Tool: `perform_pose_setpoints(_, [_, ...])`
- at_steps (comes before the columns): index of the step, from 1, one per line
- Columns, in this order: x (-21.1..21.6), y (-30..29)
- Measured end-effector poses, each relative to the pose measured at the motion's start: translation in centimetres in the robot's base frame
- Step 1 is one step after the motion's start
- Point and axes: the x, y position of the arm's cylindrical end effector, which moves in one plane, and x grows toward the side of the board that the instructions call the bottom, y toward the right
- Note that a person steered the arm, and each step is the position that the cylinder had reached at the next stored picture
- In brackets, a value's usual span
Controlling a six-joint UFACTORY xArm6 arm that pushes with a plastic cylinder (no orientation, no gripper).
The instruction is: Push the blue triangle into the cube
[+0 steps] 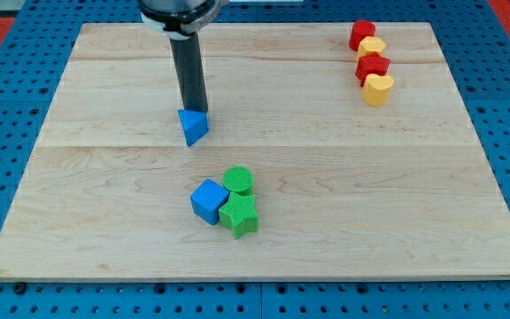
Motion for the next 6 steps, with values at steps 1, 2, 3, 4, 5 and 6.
perform_pose_setpoints(1, [2.5, 0.0])
perform_pose_setpoints(2, [4.1, 0.0])
perform_pose_setpoints(3, [4.8, -1.6])
perform_pose_setpoints(4, [4.9, -4.2])
perform_pose_setpoints(5, [6.6, -3.9])
perform_pose_setpoints(6, [7.2, -1.0])
